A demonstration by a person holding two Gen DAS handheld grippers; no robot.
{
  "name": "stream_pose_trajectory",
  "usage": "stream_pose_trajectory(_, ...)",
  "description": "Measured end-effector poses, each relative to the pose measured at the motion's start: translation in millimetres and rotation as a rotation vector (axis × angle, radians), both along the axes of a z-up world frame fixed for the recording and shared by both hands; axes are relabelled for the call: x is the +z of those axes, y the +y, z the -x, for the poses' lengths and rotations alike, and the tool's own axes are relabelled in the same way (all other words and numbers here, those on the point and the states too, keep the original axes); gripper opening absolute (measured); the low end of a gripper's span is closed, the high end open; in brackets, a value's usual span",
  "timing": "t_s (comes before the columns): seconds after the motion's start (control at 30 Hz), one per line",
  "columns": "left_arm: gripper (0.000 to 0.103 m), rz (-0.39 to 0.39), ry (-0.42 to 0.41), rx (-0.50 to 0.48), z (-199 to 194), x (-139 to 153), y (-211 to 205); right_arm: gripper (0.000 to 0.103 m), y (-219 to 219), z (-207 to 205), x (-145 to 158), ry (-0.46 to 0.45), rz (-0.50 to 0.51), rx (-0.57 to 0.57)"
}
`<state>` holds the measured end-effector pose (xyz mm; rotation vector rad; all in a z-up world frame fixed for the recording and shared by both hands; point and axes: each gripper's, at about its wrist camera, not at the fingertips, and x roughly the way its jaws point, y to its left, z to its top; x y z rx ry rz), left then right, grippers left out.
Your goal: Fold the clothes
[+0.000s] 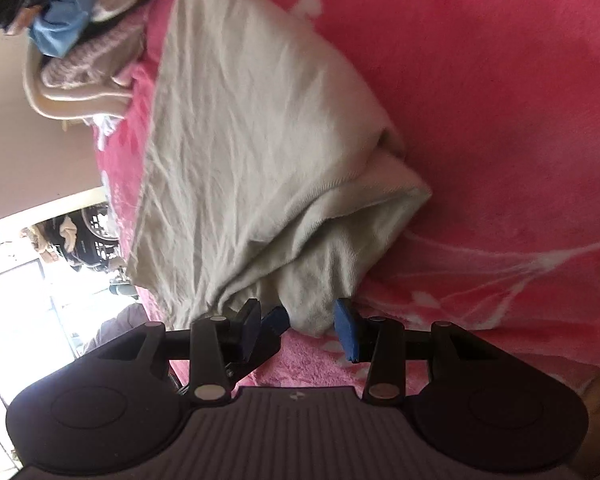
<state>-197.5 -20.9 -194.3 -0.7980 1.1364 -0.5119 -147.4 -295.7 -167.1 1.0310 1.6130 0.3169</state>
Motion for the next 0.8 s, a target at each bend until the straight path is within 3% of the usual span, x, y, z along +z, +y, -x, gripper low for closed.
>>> stream_pose_trajectory(0.5,0.035,0.008,-0.008,-0.005,0.6,-0.6,-0.1,0.043,10.7,-5.5,-15.9,0.05,0.024,-0.06)
stream_pose_trajectory(0.8,0.035,0.009,-0.029,-0.033,6.0,0.9,-2.5,0.029,6.8,0.4,-21.4,0.057,0.03,-0.106)
